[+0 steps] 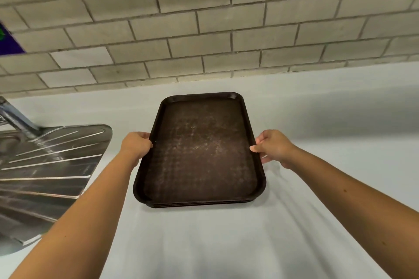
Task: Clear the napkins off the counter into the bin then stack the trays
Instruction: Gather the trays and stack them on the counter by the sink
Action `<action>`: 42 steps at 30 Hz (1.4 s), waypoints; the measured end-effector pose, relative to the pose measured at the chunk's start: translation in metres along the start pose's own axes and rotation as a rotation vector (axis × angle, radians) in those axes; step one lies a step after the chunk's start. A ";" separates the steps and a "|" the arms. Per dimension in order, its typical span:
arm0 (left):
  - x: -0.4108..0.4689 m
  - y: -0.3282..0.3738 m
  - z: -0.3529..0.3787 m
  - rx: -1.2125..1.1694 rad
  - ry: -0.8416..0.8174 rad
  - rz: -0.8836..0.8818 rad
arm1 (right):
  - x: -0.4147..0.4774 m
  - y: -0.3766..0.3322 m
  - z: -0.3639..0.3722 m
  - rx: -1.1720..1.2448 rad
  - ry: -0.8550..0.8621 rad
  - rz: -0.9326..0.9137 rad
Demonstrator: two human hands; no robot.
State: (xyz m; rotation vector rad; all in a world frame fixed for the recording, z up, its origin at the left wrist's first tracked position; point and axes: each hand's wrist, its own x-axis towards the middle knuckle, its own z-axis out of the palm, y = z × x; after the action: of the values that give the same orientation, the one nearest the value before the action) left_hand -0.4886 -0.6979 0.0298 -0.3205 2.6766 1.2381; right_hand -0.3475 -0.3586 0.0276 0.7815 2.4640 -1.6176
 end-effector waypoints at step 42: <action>-0.016 -0.012 0.044 0.035 0.046 -0.057 | 0.007 0.027 0.041 -0.466 0.263 -0.022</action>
State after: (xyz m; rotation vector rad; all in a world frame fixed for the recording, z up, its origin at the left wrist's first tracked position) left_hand -0.4668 -0.6696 -0.0029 -0.4224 2.7046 1.1803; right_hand -0.3496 -0.3838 -0.0151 0.9352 2.8700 -0.9228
